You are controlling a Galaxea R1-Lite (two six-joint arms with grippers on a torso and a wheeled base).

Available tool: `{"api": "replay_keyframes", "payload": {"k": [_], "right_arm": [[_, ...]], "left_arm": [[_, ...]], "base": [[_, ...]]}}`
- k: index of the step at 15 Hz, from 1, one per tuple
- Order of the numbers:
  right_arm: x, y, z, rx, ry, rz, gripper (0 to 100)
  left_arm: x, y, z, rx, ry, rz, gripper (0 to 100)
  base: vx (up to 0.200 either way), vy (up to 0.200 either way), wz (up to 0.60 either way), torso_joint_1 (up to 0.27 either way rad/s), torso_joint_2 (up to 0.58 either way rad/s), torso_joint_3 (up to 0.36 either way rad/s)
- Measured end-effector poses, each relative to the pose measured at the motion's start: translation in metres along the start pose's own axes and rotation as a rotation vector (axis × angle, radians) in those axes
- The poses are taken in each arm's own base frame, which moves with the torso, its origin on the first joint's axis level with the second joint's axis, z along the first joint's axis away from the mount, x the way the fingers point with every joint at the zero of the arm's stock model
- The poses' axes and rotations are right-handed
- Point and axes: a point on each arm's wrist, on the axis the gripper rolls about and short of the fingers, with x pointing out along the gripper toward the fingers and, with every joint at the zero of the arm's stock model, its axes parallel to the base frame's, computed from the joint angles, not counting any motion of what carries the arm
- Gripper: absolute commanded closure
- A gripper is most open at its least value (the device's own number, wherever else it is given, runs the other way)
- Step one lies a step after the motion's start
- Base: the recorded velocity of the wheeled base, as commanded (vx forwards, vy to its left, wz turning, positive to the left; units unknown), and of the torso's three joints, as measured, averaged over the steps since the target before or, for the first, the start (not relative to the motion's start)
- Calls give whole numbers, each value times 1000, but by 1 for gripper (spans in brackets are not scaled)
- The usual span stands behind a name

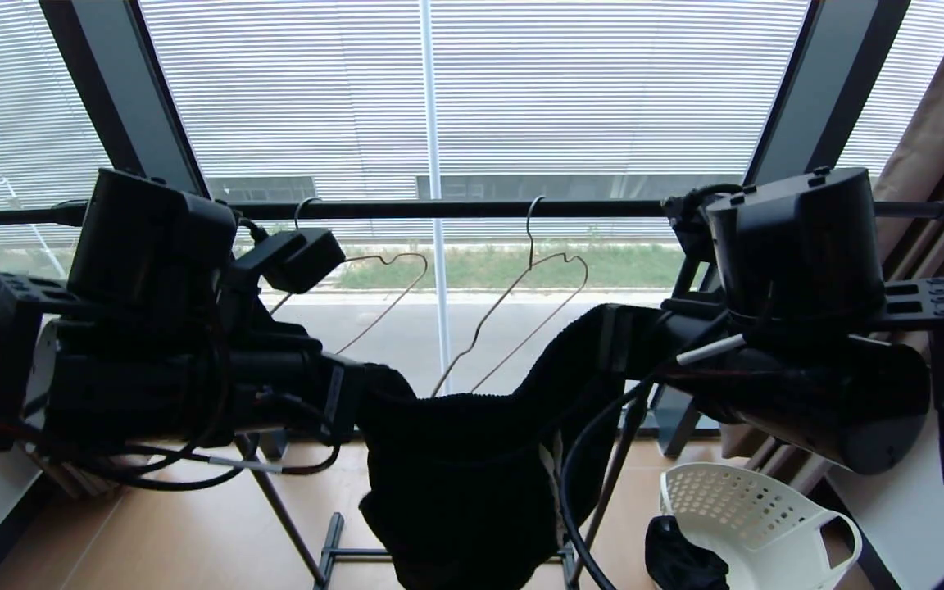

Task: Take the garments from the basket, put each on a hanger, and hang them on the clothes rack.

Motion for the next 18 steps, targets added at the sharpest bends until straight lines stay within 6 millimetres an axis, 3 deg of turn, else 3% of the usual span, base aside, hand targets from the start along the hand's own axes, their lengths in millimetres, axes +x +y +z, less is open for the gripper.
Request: {"api": "replay_keyframes", "payload": {"k": [6,14,18], "right_arm": [[32,29,18,65,-48,18,100],[57,53,26,79,-61,34,100],[59,53,22,73,-51,28,100]], "left_arm": [[0,-41,-44,33,138,-147,100],[20,-89,-47,0,111,-374,100],[28,-92,-53,8,141,-371,100]], "base": [[0,0,0,0,0,0],[0,0,0,0,0,0],[0,0,0,0,0,0]]}}
